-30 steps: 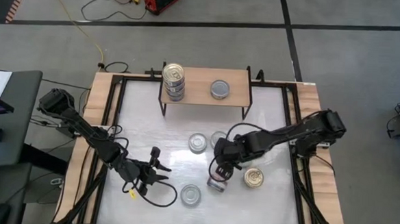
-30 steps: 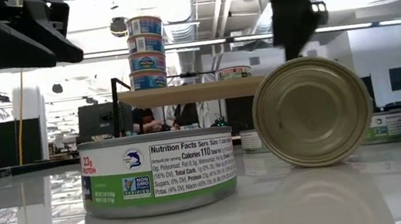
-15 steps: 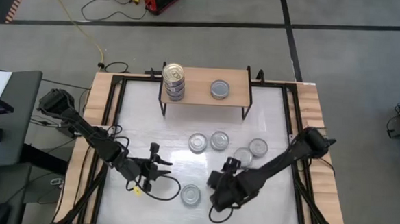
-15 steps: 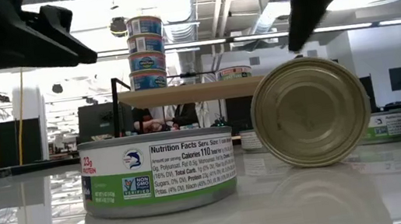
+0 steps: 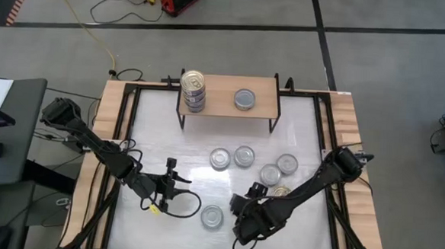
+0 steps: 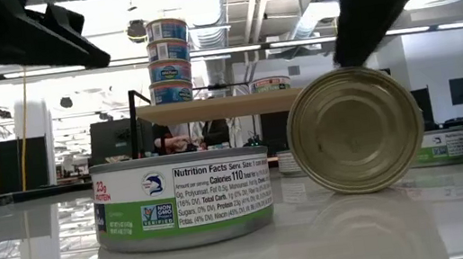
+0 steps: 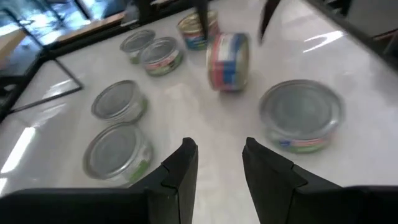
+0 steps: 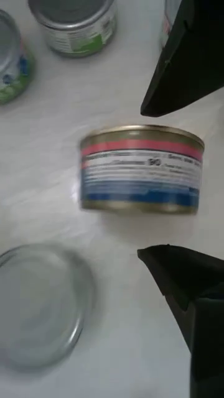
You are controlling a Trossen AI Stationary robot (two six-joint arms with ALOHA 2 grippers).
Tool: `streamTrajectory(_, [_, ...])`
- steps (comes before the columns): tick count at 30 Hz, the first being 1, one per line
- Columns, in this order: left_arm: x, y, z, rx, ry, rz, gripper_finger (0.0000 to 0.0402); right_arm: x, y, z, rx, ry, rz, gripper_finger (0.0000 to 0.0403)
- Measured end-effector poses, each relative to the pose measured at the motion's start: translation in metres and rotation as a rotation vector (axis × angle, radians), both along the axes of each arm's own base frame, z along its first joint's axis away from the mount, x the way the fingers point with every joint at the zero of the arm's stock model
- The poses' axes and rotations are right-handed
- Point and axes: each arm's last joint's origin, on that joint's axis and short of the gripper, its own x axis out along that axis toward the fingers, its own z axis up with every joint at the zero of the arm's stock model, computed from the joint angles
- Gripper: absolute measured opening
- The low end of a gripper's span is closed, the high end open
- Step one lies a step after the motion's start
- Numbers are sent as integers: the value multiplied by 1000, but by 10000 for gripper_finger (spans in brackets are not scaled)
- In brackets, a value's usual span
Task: Stack canned seafood by type on shelf
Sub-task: Stack the blue tuna can on top of the other blue tuna can on the shelf
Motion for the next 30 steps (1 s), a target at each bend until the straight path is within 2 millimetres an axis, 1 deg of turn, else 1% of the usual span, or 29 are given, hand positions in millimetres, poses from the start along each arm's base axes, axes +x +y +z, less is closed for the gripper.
streamTrajectory(4, [-7, 2, 10, -63, -23, -73, 122, 6, -2, -17, -28, 33, -12, 386])
streamTrajectory(7, [-13, 3, 7, -105, -21, -146, 122, 8, -1, -24, -39, 44, -12, 381])
streamTrajectory(9, [-16, 3, 3, -136, -24, -197, 122, 10, -2, -28, -37, 52, -17, 369])
streamTrajectory(11, [-17, 2, 1, -166, -23, -258, 122, 10, -2, -29, -30, 57, -16, 349])
streamTrajectory(13, [-19, -1, 0, -194, -30, -333, 122, 11, -3, -28, -19, 61, -19, 319])
streamTrajectory(16, [-23, -3, -4, -211, -61, -449, 122, 11, -4, -28, -1, 70, -21, 266])
streamTrajectory(19, [-27, -2, -7, -255, -144, -523, 122, 13, -6, -28, 7, 71, -27, 210])
streamTrajectory(22, [-32, 2, -14, -282, -206, -538, 122, 14, -7, -28, 7, 71, -29, 207])
streamTrajectory(26, [-39, 7, -22, -281, -229, -523, 122, 16, -14, -27, -9, 89, -15, 207])
streamTrajectory(29, [-44, 13, -24, -244, -251, -501, 122, 20, -23, -20, -53, 111, 22, 207])
streamTrajectory(30, [-46, 15, -24, -228, -264, -484, 122, 21, -28, -15, -70, 114, 33, 207])
